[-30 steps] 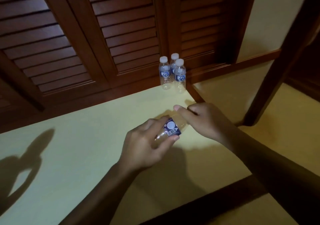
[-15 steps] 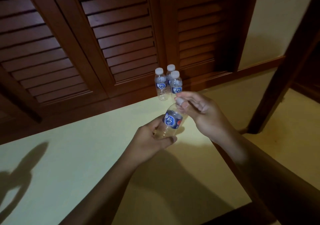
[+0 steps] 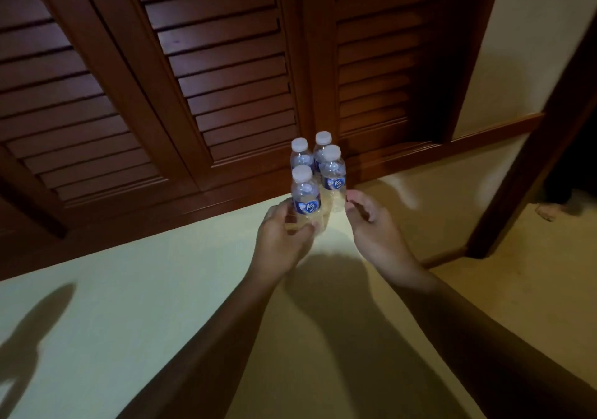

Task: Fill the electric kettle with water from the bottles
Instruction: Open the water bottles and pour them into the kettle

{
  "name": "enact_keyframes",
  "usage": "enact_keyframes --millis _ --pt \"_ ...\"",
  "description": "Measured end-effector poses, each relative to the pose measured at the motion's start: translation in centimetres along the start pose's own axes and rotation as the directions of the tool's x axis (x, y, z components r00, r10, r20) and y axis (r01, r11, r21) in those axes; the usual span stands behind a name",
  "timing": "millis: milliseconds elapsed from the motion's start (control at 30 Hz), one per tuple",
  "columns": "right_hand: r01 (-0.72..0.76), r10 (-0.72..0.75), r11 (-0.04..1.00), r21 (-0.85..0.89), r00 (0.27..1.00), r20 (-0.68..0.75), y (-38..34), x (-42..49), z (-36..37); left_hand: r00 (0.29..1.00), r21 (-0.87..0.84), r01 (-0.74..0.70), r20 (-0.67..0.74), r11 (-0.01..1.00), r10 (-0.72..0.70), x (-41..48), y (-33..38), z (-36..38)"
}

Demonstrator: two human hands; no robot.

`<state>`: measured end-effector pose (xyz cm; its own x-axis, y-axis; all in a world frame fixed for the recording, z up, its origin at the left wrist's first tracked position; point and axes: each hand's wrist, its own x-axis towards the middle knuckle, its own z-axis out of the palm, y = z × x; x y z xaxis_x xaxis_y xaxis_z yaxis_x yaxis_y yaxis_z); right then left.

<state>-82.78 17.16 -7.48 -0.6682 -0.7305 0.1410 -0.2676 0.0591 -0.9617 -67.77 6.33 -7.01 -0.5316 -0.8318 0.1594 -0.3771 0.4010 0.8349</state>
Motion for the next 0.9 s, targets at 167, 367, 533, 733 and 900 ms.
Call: enact_keyframes --millis 167,367,533,733,900 --pt "-0.057 0.060 0.997 -0.051 0.997 0.050 2.3 2.0 1.6 0.999 0.020 -0.008 -0.044 1.000 0.009 2.2 -0.5 1.6" --pt "-0.061 0.067 0.994 -0.086 0.995 0.079 2.5 2.5 2.0 0.997 0.003 0.009 -0.071 1.000 -0.009 3.5 -0.6 2.2" --pt "-0.109 0.114 0.990 -0.091 0.992 0.047 0.7 0.3 1.8 0.997 0.002 0.039 -0.073 0.999 -0.039 2.4 -1.1 1.3" --pt "0.102 -0.075 0.972 -0.210 0.988 0.132 -0.6 -6.6 3.7 0.996 0.020 -0.040 -0.077 0.999 0.042 -4.9 -2.2 -3.3" --pt "0.300 -0.216 0.939 -0.167 0.895 0.391 -2.7 -12.5 8.6 0.991 0.113 -0.011 -0.130 0.993 0.026 -13.2 -4.8 -9.0"
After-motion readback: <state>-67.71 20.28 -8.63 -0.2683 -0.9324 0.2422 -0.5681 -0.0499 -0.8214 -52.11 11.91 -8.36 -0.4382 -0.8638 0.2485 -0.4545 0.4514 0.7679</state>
